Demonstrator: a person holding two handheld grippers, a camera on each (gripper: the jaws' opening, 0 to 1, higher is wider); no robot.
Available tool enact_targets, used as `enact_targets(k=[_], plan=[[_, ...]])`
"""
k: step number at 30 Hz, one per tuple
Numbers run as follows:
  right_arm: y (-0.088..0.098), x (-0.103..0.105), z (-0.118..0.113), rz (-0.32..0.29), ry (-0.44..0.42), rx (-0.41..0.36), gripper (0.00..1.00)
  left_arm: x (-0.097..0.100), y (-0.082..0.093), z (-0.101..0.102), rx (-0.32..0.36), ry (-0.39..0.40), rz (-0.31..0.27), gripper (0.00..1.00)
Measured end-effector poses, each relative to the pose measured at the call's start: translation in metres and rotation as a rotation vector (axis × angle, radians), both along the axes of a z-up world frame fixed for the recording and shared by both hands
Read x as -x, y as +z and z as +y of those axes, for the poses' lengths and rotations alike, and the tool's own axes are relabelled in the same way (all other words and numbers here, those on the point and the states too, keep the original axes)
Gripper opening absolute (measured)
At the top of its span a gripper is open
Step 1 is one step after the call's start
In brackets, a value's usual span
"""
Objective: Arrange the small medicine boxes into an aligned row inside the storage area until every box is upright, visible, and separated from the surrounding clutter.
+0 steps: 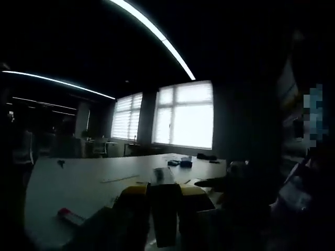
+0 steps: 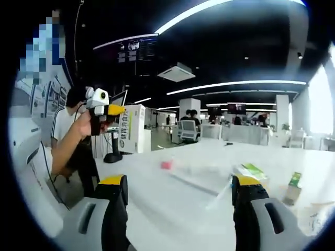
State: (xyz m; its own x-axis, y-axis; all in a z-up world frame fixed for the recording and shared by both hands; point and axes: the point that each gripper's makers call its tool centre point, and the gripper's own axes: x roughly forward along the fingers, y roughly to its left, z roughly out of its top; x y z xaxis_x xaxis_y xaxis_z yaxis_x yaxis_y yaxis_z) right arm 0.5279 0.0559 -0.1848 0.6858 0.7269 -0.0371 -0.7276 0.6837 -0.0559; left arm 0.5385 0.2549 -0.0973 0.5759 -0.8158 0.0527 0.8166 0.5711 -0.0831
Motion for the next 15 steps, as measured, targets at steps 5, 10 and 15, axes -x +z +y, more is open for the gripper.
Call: enact_targets(k=[5,10,15], plan=[[0.005,0.000,0.017,0.012,0.050,-0.015,0.78,0.004,0.000,-0.013,0.003,-0.052,0.008,0.17],[0.015,0.005,0.037,0.036,0.141,-0.047,0.74,0.005,0.004,-0.020,0.012,-0.084,-0.001,0.17],[0.027,0.004,0.047,0.030,0.202,-0.102,0.70,0.010,0.006,-0.032,0.010,-0.135,0.003,0.17]])
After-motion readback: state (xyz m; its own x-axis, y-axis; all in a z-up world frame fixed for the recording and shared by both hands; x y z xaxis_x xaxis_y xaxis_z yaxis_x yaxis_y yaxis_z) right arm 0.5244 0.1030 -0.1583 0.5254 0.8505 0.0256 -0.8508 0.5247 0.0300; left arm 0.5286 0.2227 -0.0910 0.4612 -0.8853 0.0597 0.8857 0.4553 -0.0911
